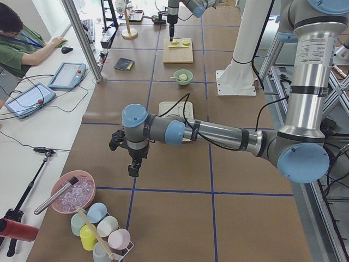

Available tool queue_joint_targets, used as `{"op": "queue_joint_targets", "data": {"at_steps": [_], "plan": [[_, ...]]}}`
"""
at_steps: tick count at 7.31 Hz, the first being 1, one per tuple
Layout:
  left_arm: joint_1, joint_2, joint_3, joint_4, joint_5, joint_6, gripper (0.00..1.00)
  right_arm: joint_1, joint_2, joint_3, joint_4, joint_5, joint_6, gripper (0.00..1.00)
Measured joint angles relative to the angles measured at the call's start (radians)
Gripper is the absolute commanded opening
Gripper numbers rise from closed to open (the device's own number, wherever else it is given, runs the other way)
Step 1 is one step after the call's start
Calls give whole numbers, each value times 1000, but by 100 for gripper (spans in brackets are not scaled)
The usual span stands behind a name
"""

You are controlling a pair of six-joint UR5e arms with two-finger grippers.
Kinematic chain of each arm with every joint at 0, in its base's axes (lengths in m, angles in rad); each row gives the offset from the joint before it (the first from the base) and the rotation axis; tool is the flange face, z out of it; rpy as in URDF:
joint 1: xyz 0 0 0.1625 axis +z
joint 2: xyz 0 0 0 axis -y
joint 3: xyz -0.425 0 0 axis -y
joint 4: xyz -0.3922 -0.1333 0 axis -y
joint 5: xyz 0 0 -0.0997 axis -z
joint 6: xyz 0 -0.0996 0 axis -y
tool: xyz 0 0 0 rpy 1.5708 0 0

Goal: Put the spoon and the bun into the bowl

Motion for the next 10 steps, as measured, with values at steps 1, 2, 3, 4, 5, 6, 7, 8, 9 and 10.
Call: {"op": "queue_joint_targets", "data": {"at_steps": [1,2,3,4,5,6,7,8,9,10], "plan": [[-32,2,8,28,-16,1,100,97,-64,-8,-10,50,-159,100],[-55,6,15,40,-28,3,100,204,-126,-31,-13,112,-312,100],[-68,10,29,46,-44,3,100,313,-183,-66,-12,179,-457,100],[-73,13,52,47,-65,4,100,424,-231,-118,-12,243,-605,100],[-75,17,74,43,-80,4,100,522,-261,-185,-12,285,-749,100],[-76,23,86,40,-85,5,100,598,-275,-255,-12,302,-869,100],[-76,26,91,39,-87,5,100,656,-280,-318,-12,309,-954,100],[-76,26,93,38,-88,5,100,699,-282,-367,-11,311,-1005,100],[-76,27,94,38,-88,5,100,736,-286,-407,-10,312,-1039,100],[-76,27,95,38,-88,5,100,760,-294,-434,-6,312,-1054,100]]}}
